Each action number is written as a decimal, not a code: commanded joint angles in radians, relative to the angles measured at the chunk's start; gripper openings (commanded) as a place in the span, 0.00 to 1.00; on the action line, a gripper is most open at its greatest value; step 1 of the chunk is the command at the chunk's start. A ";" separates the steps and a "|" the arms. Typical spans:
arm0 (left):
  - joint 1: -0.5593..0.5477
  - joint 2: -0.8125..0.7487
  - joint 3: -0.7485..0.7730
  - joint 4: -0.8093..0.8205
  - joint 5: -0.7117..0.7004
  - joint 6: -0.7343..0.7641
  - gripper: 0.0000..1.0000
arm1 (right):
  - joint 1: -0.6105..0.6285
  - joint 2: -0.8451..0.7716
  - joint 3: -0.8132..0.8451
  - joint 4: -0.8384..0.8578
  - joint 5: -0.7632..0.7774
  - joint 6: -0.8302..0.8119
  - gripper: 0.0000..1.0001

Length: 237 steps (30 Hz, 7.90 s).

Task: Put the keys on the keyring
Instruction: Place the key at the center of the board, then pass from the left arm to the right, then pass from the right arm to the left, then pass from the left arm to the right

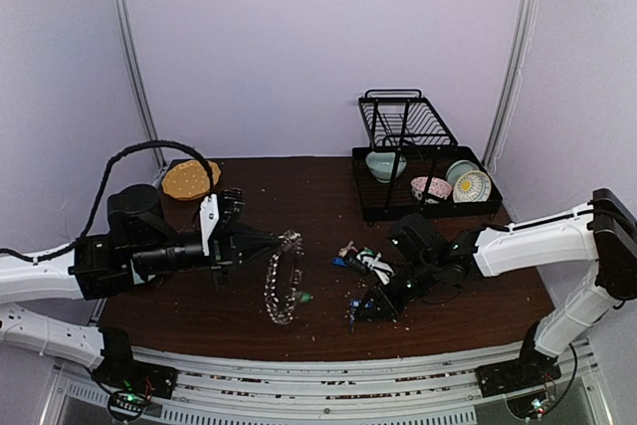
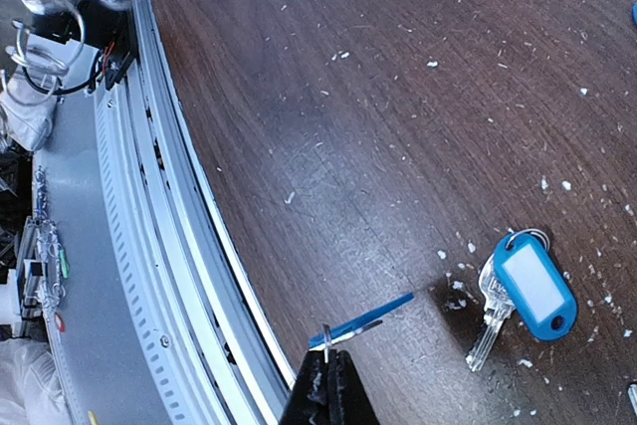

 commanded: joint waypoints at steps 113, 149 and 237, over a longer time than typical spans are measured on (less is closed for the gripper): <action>-0.089 0.151 0.029 0.449 0.067 0.187 0.19 | 0.171 -0.185 0.100 0.890 0.013 -0.398 0.00; -0.128 0.127 0.073 0.238 -0.082 0.407 0.24 | 0.370 -0.256 0.405 0.082 0.546 -1.202 0.00; -0.178 0.231 0.490 -0.623 -0.319 0.062 0.00 | 0.154 -0.083 0.501 0.002 -0.036 -0.669 0.25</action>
